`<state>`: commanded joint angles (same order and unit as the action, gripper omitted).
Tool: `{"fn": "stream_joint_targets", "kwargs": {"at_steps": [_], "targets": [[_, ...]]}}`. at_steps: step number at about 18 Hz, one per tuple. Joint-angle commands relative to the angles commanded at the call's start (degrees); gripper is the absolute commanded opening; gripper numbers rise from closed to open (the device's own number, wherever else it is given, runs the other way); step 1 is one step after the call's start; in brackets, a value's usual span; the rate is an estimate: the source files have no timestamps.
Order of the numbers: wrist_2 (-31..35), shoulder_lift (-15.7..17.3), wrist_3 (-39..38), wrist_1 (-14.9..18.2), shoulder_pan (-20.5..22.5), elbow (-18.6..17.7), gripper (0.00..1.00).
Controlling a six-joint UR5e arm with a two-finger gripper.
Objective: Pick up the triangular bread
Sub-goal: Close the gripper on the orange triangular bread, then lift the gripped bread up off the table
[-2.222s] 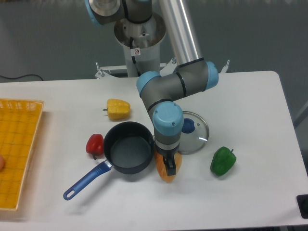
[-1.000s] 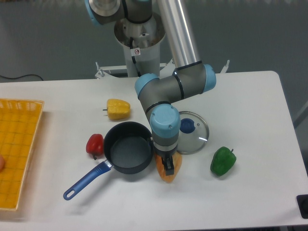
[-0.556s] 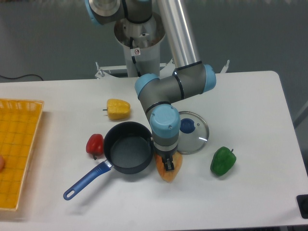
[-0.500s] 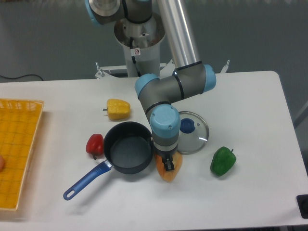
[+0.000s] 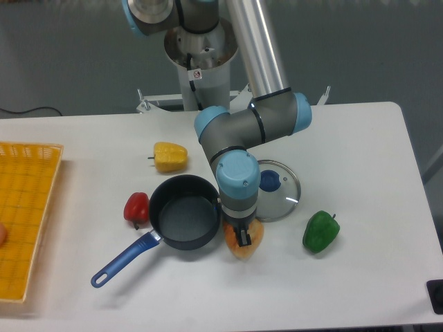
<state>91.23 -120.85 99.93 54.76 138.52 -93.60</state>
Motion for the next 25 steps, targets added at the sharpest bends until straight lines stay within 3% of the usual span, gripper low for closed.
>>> {"fn": "stream_joint_targets", "kwargs": {"at_steps": [5,8,17,21,25], "targets": [[0.1,0.6,0.6,0.7,0.5,1.1,0.39],[0.0,0.7,0.6,3.6,0.6,3.1,0.39],[-0.2,2.5,0.3,6.1,1.8,4.1,0.39],[-0.3,5.4,0.0,12.1,2.0,5.5,0.39],[-0.4,7.4,-0.8,16.1,2.5,6.2,0.39]]}}
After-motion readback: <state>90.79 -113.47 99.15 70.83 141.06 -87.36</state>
